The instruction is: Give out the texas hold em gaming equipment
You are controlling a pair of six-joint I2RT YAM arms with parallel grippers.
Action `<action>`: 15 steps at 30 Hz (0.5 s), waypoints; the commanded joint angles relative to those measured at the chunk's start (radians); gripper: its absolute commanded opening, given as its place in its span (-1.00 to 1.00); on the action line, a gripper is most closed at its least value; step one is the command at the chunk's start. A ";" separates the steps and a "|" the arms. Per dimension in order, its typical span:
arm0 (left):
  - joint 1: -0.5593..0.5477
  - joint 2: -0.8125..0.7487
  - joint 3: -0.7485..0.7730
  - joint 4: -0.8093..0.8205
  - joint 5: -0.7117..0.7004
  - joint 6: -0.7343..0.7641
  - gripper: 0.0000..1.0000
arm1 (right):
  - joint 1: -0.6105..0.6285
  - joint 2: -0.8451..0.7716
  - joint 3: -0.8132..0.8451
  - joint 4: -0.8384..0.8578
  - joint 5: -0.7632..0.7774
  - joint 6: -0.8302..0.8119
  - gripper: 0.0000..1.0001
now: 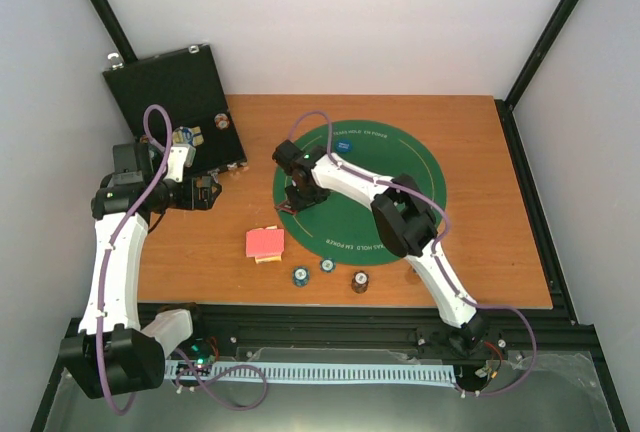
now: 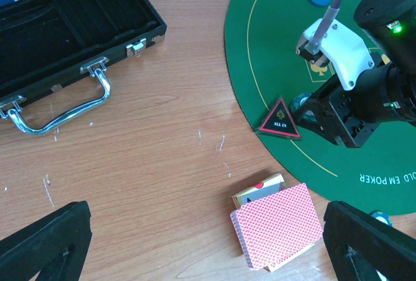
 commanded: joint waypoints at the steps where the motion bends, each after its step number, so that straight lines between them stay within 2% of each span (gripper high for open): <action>1: 0.007 0.003 0.034 0.005 0.012 0.017 1.00 | 0.009 0.023 0.043 -0.021 -0.001 -0.011 -0.63; 4: 0.006 0.002 0.031 0.007 0.011 0.017 0.99 | 0.006 0.022 0.031 -0.021 0.005 -0.010 -0.63; 6: 0.005 0.002 0.030 0.005 0.010 0.018 1.00 | 0.004 0.022 0.022 -0.019 0.002 -0.010 -0.55; 10: 0.006 -0.002 0.031 0.002 0.010 0.021 1.00 | 0.004 0.010 0.022 -0.022 0.005 -0.013 0.09; 12: 0.006 -0.004 0.035 -0.001 0.010 0.022 1.00 | 0.003 -0.008 0.028 -0.031 0.017 -0.014 0.23; 15: 0.007 -0.007 0.039 -0.005 0.012 0.021 1.00 | 0.001 -0.042 0.045 -0.055 0.032 -0.024 0.26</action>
